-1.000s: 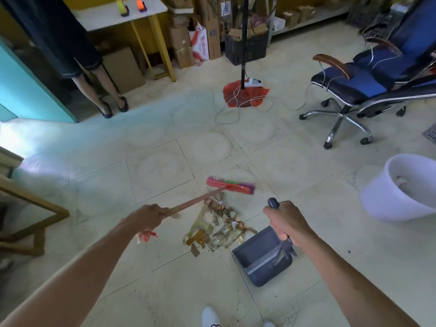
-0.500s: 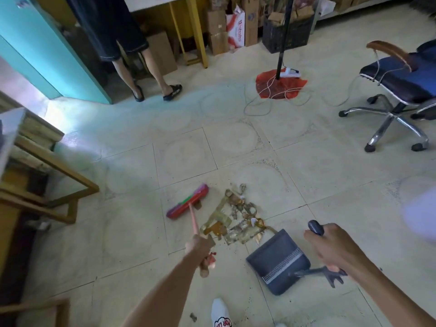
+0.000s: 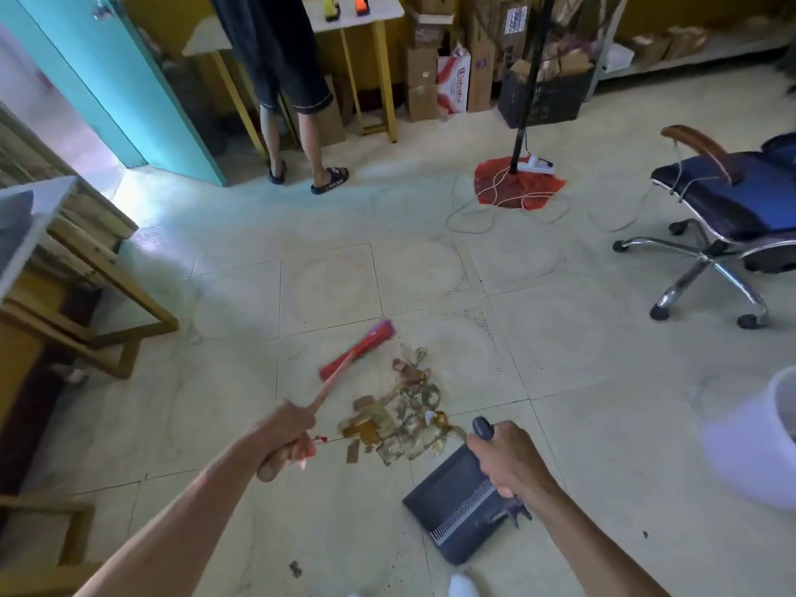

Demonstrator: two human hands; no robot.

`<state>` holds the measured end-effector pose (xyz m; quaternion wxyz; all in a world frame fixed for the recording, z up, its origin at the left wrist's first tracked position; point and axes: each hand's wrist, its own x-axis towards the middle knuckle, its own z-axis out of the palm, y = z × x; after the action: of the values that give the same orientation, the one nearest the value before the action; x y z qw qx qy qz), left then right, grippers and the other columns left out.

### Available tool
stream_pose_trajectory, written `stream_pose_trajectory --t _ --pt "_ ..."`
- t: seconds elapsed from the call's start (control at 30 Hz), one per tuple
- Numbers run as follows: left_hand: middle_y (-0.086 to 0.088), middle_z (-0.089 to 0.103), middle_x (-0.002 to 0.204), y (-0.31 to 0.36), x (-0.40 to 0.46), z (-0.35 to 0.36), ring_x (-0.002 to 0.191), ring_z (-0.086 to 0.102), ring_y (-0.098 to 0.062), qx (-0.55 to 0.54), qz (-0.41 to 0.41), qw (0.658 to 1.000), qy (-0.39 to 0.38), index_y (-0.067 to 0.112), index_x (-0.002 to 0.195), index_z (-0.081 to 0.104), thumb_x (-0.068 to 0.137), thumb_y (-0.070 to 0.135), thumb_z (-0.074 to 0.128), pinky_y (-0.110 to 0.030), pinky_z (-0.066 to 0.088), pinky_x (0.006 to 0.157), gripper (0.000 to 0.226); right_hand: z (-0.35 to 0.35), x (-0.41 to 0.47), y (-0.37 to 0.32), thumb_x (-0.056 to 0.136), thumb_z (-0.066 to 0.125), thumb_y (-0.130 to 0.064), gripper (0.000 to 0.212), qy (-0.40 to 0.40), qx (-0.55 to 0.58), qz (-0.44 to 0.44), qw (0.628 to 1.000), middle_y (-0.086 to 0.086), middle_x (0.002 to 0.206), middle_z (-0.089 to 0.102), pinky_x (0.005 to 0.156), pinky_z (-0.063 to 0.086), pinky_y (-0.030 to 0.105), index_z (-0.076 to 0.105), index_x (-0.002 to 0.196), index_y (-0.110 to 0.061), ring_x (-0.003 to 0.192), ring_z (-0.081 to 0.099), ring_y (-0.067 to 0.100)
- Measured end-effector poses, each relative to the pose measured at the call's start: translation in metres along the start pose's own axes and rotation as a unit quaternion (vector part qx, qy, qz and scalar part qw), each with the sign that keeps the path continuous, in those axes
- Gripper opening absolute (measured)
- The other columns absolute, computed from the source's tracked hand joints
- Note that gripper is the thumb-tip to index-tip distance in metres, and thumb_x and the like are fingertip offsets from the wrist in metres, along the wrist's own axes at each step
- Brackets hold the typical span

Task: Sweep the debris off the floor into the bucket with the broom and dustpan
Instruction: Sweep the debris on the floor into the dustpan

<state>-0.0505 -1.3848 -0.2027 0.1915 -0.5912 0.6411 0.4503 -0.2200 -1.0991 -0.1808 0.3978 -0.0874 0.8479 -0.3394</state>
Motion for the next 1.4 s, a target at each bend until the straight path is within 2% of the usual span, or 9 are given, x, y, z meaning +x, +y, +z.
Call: stream_pose_trajectory --t 0.1,0.23,0.33,0.43,0.57,0.77,1.0,1.1,1.4 --pt "-0.010 0.061 0.049 0.022 0.010 0.028 0.038 0.057 -0.019 0.047 0.048 0.998 0.016 -0.009 0.095 0.060 0.100 0.009 0.041 -0.024 0.042 0.034 0.026 -0.002 0.011 0.005 0.090 0.062 -0.020 0.033 0.006 -0.033 -0.038 0.999 0.002 0.051 0.048 0.042 0.028 0.022 0.052 0.059 -0.014 0.044 0.042 0.016" --pt "-0.014 0.064 0.072 0.044 0.035 0.059 0.047 0.059 -0.020 0.095 0.084 0.991 0.038 -0.009 0.115 0.058 0.099 0.005 0.039 -0.030 0.052 0.044 0.028 -0.011 0.027 0.020 0.088 0.063 -0.016 0.047 0.036 -0.066 -0.054 0.996 -0.008 0.028 0.030 0.031 0.019 0.014 0.038 0.048 -0.018 0.027 0.028 0.006" --pt "-0.010 0.063 0.081 0.040 0.042 0.080 0.054 0.059 -0.016 0.169 0.087 0.982 0.014 -0.006 0.126 0.055 0.102 0.011 0.046 -0.022 0.050 0.042 0.031 -0.019 0.039 0.028 0.087 0.065 -0.018 0.048 0.047 -0.070 -0.055 0.995 -0.009 0.030 0.032 0.033 0.023 0.019 0.040 0.047 -0.016 0.028 0.028 0.005" --pt "-0.006 0.060 0.074 0.017 0.029 0.098 0.045 0.055 -0.008 0.228 0.089 0.970 -0.016 -0.004 0.128 0.053 0.101 0.013 0.051 -0.015 0.042 0.032 0.032 -0.015 0.043 0.019 0.087 0.061 -0.019 0.040 0.039 -0.079 -0.056 0.995 -0.002 0.043 0.041 0.040 0.027 0.023 0.046 0.050 -0.017 0.036 0.034 0.013" --pt "-0.004 0.060 0.068 -0.012 -0.013 0.099 0.036 0.055 -0.003 0.271 0.082 0.958 -0.050 -0.001 0.128 0.051 0.099 0.009 0.051 -0.015 0.042 0.032 0.031 0.000 0.040 -0.006 0.089 0.057 -0.017 0.036 0.023 -0.051 -0.030 0.998 -0.002 0.045 0.043 0.032 0.025 0.012 0.049 0.053 -0.016 0.025 0.032 0.005" --pt "-0.007 0.063 0.067 -0.042 -0.075 0.084 0.029 0.056 -0.004 0.314 0.061 0.935 -0.151 -0.005 0.121 0.054 0.096 0.003 0.049 -0.016 0.040 0.029 0.027 0.009 0.031 -0.018 0.090 0.056 -0.022 0.020 0.027 -0.036 -0.018 0.999 0.005 0.057 0.053 0.029 0.030 0.012 0.056 0.074 -0.010 0.035 0.045 0.014" --pt "-0.015 0.069 0.072 -0.099 -0.105 0.044 0.040 0.053 -0.015 0.149 0.001 0.966 -0.212 0.014 0.132 0.054 0.098 0.008 0.052 -0.023 0.042 0.034 0.035 0.012 0.024 -0.004 0.093 0.055 -0.019 0.021 0.010 -0.052 -0.035 0.998 0.003 0.054 0.047 0.028 0.028 0.013 0.054 0.074 -0.009 0.036 0.043 0.014" --pt "-0.002 0.060 0.048 -0.114 -0.110 0.007 0.033 0.049 -0.012 0.125 0.007 0.973 -0.193 0.028 0.146 0.045 0.100 0.012 0.053 -0.020 0.040 0.031 0.049 0.013 0.023 0.000 0.093 0.054 -0.017 0.017 -0.007 -0.033 -0.027 0.999 0.005 0.057 0.049 0.029 0.028 0.016 0.056 0.078 -0.008 0.032 0.039 0.012" --pt "-0.003 0.045 0.044 -0.146 -0.144 -0.022 0.030 0.037 -0.012 -0.099 -0.063 0.988 -0.096 0.029 0.148 0.039 0.105 0.010 0.041 -0.019 0.033 0.027 0.048 0.004 0.023 -0.003 0.089 0.056 -0.017 0.024 -0.092 -0.115 -0.085 0.985 0.001 0.049 0.047 0.030 0.029 0.017 0.047 0.067 -0.016 0.027 0.035 0.009"
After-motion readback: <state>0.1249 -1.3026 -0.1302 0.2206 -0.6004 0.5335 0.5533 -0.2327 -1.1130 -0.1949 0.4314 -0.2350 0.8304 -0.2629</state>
